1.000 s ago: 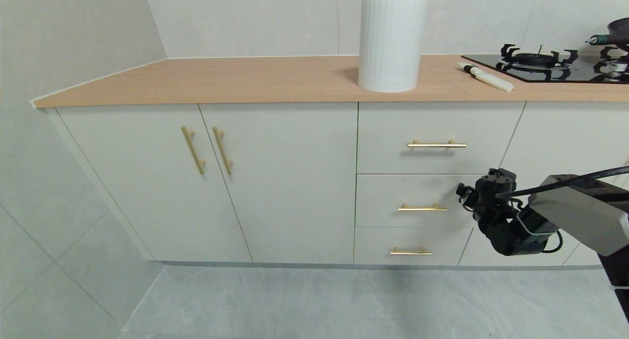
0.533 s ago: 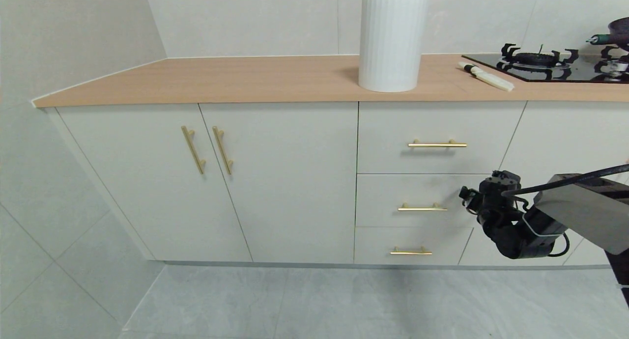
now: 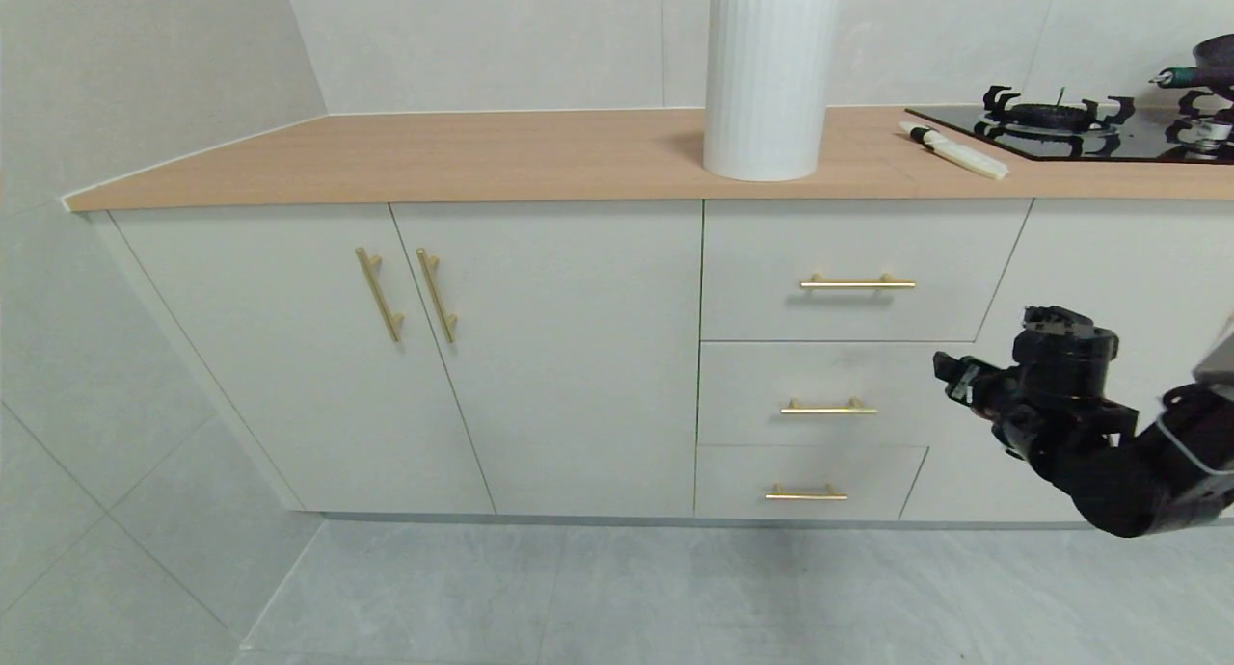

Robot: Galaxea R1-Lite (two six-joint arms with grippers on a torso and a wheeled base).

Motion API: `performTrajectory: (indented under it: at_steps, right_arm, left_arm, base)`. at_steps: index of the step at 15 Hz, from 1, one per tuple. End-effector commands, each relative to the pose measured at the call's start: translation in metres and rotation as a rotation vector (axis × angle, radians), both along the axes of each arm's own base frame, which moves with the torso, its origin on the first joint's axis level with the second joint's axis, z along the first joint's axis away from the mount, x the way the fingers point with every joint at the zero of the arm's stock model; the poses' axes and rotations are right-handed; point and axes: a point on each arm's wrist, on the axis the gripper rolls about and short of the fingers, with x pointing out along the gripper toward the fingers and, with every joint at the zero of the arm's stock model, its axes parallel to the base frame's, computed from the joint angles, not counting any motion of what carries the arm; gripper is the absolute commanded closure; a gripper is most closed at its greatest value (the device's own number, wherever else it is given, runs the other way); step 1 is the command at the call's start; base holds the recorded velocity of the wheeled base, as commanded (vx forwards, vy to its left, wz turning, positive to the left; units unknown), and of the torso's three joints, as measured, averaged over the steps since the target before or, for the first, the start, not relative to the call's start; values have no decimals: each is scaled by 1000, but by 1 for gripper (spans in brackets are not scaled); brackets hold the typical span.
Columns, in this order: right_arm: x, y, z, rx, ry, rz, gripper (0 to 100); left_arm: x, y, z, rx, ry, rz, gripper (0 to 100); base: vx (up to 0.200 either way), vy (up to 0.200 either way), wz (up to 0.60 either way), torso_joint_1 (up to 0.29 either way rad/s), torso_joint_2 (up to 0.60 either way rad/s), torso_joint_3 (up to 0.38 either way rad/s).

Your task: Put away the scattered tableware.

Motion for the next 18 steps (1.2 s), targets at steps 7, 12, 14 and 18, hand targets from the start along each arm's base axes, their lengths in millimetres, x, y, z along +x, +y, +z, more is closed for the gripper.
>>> performTrajectory:
  at_steps: [7, 12, 14, 18]
  right_arm:
    - [-262, -27, 86, -201, -284, -58, 0]
    - [-366, -40, 55, -316, -266, -70, 0]
    - [-391, -41, 44, -362, -249, -124, 0]
    - [-396, -39, 23, -358, -240, -187, 0]
  left_arm:
    - [0, 0, 0, 0, 0, 0, 0]
    - [0, 0, 0, 0, 0, 0, 0]
    - [0, 0, 0, 0, 0, 0, 0]
    - [0, 0, 0, 0, 0, 0, 0]
  base:
    - [0, 0, 0, 0, 0, 0]
    - [0, 0, 0, 0, 0, 0]
    - [0, 0, 0, 0, 0, 0]
    - [0, 0, 0, 0, 0, 0]
